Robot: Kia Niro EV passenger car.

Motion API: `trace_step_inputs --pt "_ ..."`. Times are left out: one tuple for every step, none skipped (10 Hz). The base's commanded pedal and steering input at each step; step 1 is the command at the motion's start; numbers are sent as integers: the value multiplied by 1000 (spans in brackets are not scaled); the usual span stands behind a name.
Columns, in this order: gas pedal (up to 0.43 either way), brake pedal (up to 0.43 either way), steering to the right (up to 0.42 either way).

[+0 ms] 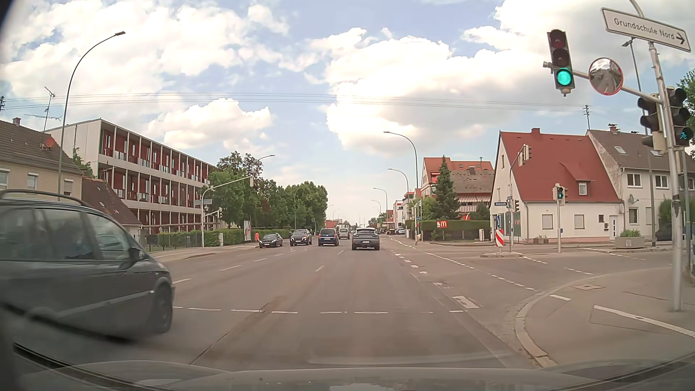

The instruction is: Follow the waypoints while adhering to traffic rules and regulations

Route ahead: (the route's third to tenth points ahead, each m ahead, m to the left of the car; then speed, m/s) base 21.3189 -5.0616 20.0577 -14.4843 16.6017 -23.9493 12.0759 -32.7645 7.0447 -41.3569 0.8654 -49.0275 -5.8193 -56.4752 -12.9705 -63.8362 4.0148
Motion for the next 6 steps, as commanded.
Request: trace_step_inputs --pt "20 18 48" --pt "39 18 50" --pt "59 18 51" --pt "67 18 52" --pt "67 18 52" --pt "59 18 56"
